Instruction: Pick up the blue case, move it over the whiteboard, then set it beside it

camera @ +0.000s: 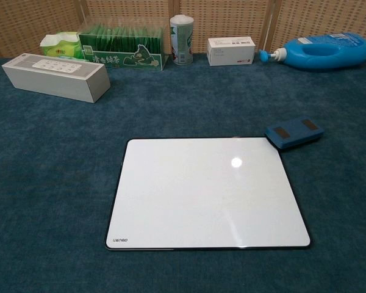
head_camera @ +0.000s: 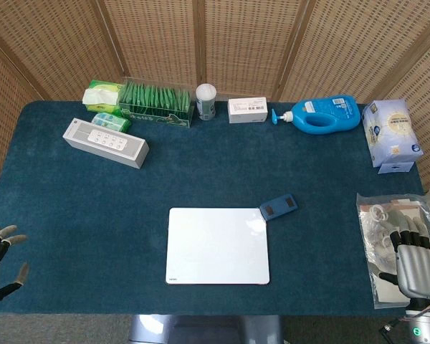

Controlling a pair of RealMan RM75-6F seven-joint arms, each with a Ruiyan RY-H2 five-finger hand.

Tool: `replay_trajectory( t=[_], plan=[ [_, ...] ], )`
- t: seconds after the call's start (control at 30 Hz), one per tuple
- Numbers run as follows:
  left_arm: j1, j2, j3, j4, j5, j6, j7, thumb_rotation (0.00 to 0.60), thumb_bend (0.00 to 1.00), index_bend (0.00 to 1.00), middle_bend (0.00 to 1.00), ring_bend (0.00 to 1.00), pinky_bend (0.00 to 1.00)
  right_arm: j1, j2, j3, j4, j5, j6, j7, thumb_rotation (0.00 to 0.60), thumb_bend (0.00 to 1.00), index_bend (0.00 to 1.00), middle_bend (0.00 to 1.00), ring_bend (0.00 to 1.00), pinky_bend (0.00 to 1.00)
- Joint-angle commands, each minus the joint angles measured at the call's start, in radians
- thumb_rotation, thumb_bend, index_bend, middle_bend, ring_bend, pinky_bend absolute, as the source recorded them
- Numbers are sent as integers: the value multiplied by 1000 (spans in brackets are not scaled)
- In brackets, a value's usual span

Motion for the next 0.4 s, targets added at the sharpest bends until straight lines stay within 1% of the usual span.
replay_trajectory(
  t=[0.03,0.4],
  plan=[
    [2,4,0,-4,0,0,0,600,455,283,208,132,13,-3,-4,5,0,-7,-8,5,600,63,200,0,0,0],
    [-2,11,-10,-21,-2,-11,0,600,455,281,207,132,11,-19,-14,19,1,-31,-23,11,600,63,200,0,0,0]
  ],
)
